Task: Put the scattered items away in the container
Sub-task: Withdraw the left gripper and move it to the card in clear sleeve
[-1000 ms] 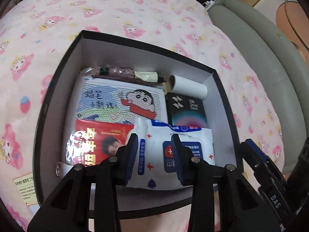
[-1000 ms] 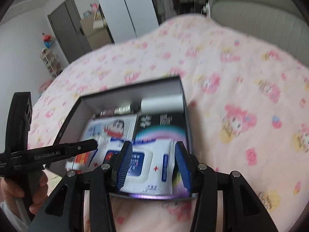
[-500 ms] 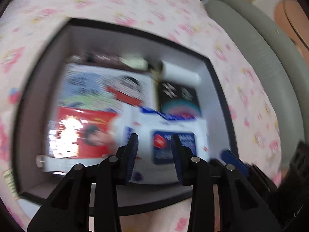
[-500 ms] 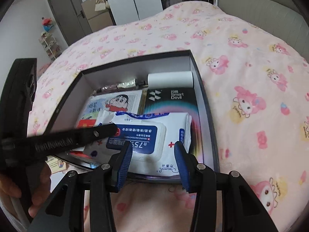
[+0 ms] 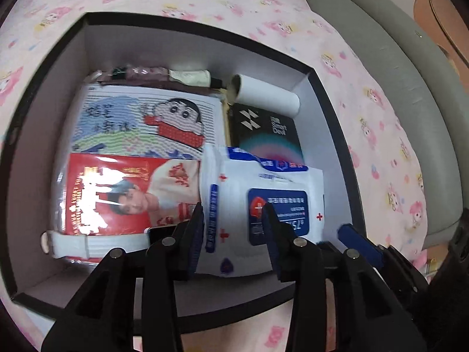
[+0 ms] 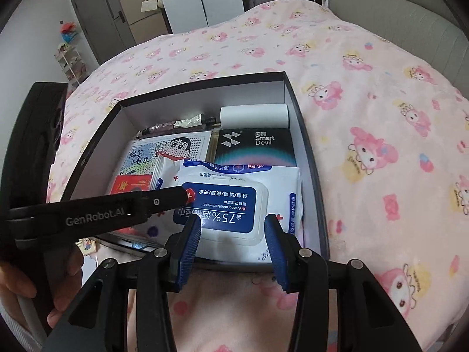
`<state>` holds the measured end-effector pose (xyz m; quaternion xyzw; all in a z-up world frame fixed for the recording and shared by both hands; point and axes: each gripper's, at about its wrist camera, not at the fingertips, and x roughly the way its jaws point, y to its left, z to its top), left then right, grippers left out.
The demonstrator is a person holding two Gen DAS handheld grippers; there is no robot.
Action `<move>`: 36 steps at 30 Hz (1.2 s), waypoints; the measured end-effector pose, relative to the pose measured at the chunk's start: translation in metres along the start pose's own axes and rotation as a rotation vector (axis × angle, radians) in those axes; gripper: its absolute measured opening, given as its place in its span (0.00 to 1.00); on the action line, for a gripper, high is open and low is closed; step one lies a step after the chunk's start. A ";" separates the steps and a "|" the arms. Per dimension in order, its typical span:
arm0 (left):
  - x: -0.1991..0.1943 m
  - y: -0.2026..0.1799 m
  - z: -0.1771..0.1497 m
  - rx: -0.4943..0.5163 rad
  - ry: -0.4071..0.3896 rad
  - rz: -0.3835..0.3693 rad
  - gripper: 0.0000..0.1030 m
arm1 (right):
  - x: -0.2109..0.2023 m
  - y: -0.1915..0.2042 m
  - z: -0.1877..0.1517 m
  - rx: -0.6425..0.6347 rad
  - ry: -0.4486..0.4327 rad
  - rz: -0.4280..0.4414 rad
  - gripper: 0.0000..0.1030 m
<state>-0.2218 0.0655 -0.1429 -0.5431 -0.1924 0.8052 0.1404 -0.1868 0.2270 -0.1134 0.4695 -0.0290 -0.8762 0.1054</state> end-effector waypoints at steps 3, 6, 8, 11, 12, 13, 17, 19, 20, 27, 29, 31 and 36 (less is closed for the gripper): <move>-0.020 0.001 -0.010 0.000 -0.046 -0.023 0.37 | -0.009 0.002 -0.002 0.000 -0.007 -0.002 0.40; -0.050 -0.009 -0.026 0.066 -0.122 -0.010 0.37 | -0.021 0.005 -0.004 0.008 -0.025 -0.008 0.40; -0.073 -0.016 -0.038 0.109 -0.167 0.002 0.37 | -0.031 0.008 -0.005 0.021 -0.042 -0.010 0.40; -0.108 -0.022 -0.054 0.167 -0.229 0.023 0.39 | -0.050 0.016 -0.009 0.040 -0.082 -0.005 0.41; -0.115 -0.022 -0.056 0.180 -0.241 0.024 0.39 | -0.056 0.019 -0.010 0.043 -0.094 0.000 0.41; -0.123 -0.021 -0.058 0.191 -0.254 0.024 0.40 | -0.063 0.023 -0.012 0.043 -0.106 0.009 0.42; -0.154 -0.022 -0.081 0.213 -0.293 0.025 0.46 | -0.089 0.043 -0.021 0.030 -0.146 0.044 0.43; -0.164 -0.022 -0.089 0.221 -0.304 0.034 0.46 | -0.098 0.051 -0.026 0.018 -0.157 0.055 0.44; -0.169 -0.021 -0.093 0.225 -0.310 0.040 0.46 | -0.102 0.056 -0.029 0.011 -0.162 0.060 0.45; -0.189 -0.009 -0.124 0.228 -0.324 0.098 0.46 | -0.125 0.079 -0.055 -0.017 -0.188 0.058 0.46; -0.192 -0.002 -0.133 0.221 -0.320 0.109 0.46 | -0.126 0.085 -0.063 -0.029 -0.184 0.075 0.46; -0.196 0.005 -0.141 0.213 -0.317 0.120 0.46 | -0.124 0.091 -0.070 -0.045 -0.164 0.103 0.46; -0.203 0.033 -0.164 0.167 -0.308 0.142 0.48 | -0.110 0.119 -0.086 -0.128 -0.114 0.165 0.46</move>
